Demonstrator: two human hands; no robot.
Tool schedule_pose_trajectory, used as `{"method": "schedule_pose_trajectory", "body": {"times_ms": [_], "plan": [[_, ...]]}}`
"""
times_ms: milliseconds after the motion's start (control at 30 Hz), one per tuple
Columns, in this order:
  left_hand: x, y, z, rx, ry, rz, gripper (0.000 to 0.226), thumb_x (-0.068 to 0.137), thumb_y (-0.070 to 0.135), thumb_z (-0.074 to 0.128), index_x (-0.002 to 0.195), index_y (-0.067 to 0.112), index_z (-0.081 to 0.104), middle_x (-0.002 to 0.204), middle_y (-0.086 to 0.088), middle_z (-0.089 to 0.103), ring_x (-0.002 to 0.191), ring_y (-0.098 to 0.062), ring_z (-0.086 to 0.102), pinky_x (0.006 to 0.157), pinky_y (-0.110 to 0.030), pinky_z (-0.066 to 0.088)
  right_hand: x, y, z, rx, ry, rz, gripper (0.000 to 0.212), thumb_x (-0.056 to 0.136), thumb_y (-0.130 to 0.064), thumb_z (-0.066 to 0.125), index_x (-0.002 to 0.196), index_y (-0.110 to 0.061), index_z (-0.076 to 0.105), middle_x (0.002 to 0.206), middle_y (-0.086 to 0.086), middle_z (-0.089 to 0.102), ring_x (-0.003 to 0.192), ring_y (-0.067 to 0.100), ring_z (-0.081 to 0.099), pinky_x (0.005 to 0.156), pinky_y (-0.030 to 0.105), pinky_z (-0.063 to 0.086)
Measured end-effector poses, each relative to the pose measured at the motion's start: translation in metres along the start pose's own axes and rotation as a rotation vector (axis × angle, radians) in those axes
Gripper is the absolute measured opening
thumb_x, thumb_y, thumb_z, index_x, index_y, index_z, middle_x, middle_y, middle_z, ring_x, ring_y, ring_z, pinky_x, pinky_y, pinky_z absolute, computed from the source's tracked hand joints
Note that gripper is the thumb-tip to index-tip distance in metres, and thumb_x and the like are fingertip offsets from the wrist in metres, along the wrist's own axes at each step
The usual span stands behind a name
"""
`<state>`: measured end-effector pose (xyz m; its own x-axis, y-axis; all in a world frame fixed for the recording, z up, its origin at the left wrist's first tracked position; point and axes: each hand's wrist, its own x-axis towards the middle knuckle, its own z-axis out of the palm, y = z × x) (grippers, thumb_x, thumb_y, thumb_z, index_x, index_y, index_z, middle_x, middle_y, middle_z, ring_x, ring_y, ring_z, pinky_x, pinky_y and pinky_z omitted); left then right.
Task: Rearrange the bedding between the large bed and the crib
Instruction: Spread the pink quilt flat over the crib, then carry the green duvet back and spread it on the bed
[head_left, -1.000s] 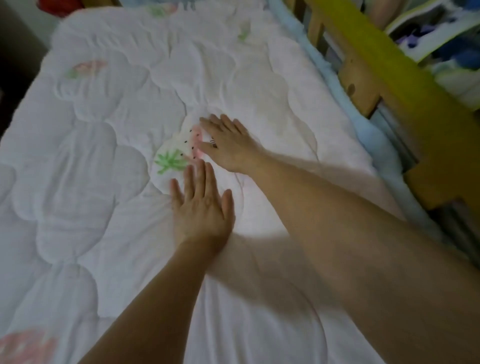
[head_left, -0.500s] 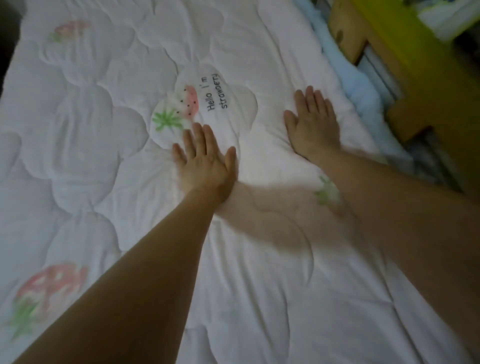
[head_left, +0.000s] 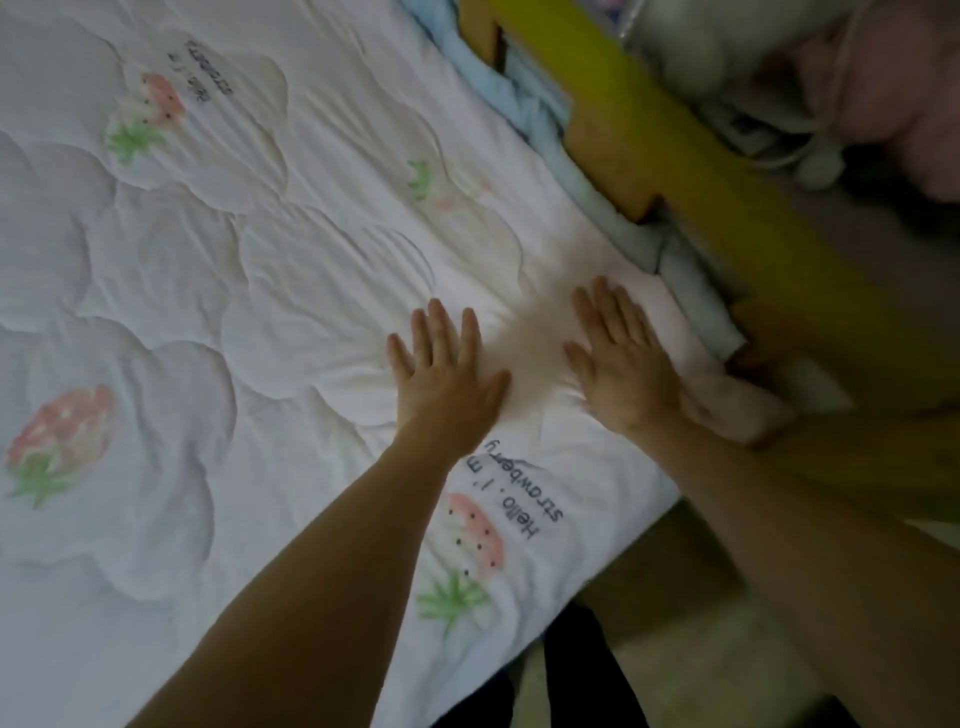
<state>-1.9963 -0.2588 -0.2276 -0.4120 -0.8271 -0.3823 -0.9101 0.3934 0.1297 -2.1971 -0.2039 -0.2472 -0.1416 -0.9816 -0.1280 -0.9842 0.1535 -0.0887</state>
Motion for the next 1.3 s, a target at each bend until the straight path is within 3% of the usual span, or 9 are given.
{"method": "schedule_pose_trajectory", "body": {"times_ms": [167, 267, 367, 600, 700, 833, 1100, 1200, 1300], "plan": [[-0.083, 0.038, -0.008, 0.192, -0.338, 0.277, 0.082, 0.092, 0.053, 0.042, 0.153, 0.021, -0.004, 0.159, -0.011, -0.012, 0.146, -0.034, -0.005, 0.117, -0.049, 0.011, -0.113, 0.013, -0.042, 0.022, -0.372, 0.131, 0.062, 0.099, -0.042, 0.025, 0.152, -0.013, 0.012, 0.159, 0.012, 0.010, 0.145, 0.026, 0.017, 0.116, 0.040, 0.024], [-0.110, 0.072, -0.043, 0.116, -0.535, 0.139, 0.063, 0.093, 0.047, 0.046, 0.146, 0.015, 0.032, 0.151, -0.013, 0.031, 0.136, -0.032, 0.034, 0.106, -0.043, 0.034, -0.169, -0.006, -0.096, 0.013, -0.448, 0.161, 0.047, 0.102, -0.036, 0.029, 0.142, -0.012, 0.033, 0.142, 0.013, 0.043, 0.125, 0.029, 0.045, 0.098, 0.037, 0.040], [-0.135, 0.110, -0.090, 0.015, -0.496, 0.158, 0.052, 0.097, 0.045, 0.038, 0.134, 0.010, 0.047, 0.137, -0.009, 0.050, 0.123, -0.028, 0.049, 0.097, -0.037, 0.040, -0.223, -0.016, -0.137, 0.025, -0.357, 0.133, 0.040, 0.102, -0.035, 0.028, 0.133, -0.015, 0.043, 0.122, 0.008, 0.058, 0.106, 0.025, 0.057, 0.086, 0.037, 0.047], [-0.234, 0.218, -0.192, 0.059, -0.426, 0.424, 0.047, 0.100, 0.038, 0.040, 0.130, 0.005, 0.054, 0.136, -0.013, 0.050, 0.126, -0.027, 0.047, 0.101, -0.033, 0.037, -0.377, 0.030, -0.236, 0.140, -0.482, 0.304, 0.028, 0.101, -0.030, 0.033, 0.114, -0.013, 0.052, 0.100, 0.004, 0.056, 0.099, 0.022, 0.058, 0.076, 0.031, 0.039], [-0.278, 0.270, -0.208, 0.188, -0.376, 0.555, 0.045, 0.101, 0.035, 0.038, 0.127, 0.002, 0.054, 0.133, -0.014, 0.052, 0.123, -0.027, 0.048, 0.101, -0.033, 0.037, -0.448, 0.069, -0.272, 0.138, -0.377, 0.425, 0.018, 0.101, -0.030, 0.032, 0.104, -0.019, 0.047, 0.085, -0.002, 0.050, 0.093, 0.021, 0.056, 0.066, 0.026, 0.037], [-0.351, 0.351, -0.240, 0.238, -0.262, 0.637, 0.040, 0.098, 0.035, 0.046, 0.124, 0.007, 0.058, 0.126, -0.009, 0.058, 0.117, -0.027, 0.054, 0.096, -0.034, 0.042, -0.540, 0.111, -0.331, 0.115, -0.264, 0.600, 0.035, 0.103, -0.034, 0.029, 0.121, -0.012, 0.049, 0.109, 0.007, 0.057, 0.100, 0.024, 0.056, 0.087, 0.034, 0.047], [-0.451, 0.487, -0.296, 0.347, -0.138, 0.840, 0.037, 0.097, 0.031, 0.047, 0.123, 0.007, 0.058, 0.105, -0.006, 0.055, 0.089, -0.019, 0.049, 0.082, -0.031, 0.042, -0.693, 0.183, -0.424, 0.229, 0.016, 0.898, 0.042, 0.100, -0.033, 0.039, 0.136, -0.012, 0.045, 0.139, 0.010, 0.049, 0.124, 0.024, 0.047, 0.100, 0.029, 0.038], [-0.456, 0.516, -0.313, 0.334, -0.168, 0.925, 0.045, 0.098, 0.037, 0.046, 0.134, 0.009, 0.046, 0.134, -0.013, 0.048, 0.113, -0.029, 0.051, 0.095, -0.036, 0.043, -0.712, 0.211, -0.437, 0.244, 0.058, 1.005, 0.031, 0.100, -0.033, 0.038, 0.122, -0.014, 0.050, 0.138, 0.010, 0.048, 0.123, 0.024, 0.047, 0.100, 0.030, 0.038], [-0.434, 0.544, -0.317, 0.315, -0.104, 0.960, 0.073, 0.093, 0.052, 0.048, 0.151, 0.019, 0.019, 0.156, -0.012, 0.016, 0.139, -0.032, 0.027, 0.112, -0.039, 0.030, -0.709, 0.241, -0.444, 0.252, 0.084, 1.071, 0.040, 0.100, -0.033, 0.037, 0.132, -0.013, 0.047, 0.141, 0.009, 0.046, 0.126, 0.024, 0.045, 0.104, 0.031, 0.036]]}}
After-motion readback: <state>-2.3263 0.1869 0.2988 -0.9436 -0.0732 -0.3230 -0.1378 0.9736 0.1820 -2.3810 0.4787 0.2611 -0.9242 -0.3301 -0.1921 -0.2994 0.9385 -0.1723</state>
